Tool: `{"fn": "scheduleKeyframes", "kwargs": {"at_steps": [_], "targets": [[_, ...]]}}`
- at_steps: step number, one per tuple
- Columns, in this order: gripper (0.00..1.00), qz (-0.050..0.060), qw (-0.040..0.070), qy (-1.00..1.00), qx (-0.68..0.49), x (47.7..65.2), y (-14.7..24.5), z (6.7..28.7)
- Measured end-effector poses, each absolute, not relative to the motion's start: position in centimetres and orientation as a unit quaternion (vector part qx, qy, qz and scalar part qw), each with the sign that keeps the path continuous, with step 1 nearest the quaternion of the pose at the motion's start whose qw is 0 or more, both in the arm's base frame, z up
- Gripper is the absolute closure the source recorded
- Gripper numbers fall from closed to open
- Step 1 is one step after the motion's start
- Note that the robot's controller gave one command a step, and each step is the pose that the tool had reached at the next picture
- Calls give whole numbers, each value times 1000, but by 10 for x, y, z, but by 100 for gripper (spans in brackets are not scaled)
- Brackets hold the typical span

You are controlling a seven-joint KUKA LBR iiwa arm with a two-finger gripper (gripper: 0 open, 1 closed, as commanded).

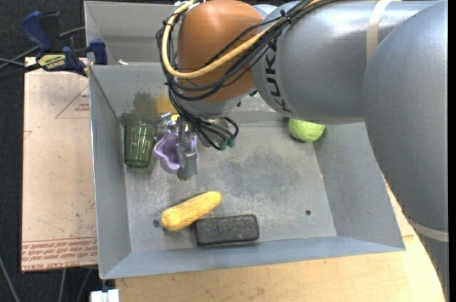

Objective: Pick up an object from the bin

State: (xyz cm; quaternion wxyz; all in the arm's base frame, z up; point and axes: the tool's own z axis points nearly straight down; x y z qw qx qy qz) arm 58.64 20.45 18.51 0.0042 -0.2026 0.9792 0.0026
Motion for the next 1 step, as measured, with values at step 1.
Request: {"fn": "scheduleKeyframes", "kwargs": {"at_steps": [1], "targets": [[100, 2, 1, 979, -202, 584, 204, 232]]}}
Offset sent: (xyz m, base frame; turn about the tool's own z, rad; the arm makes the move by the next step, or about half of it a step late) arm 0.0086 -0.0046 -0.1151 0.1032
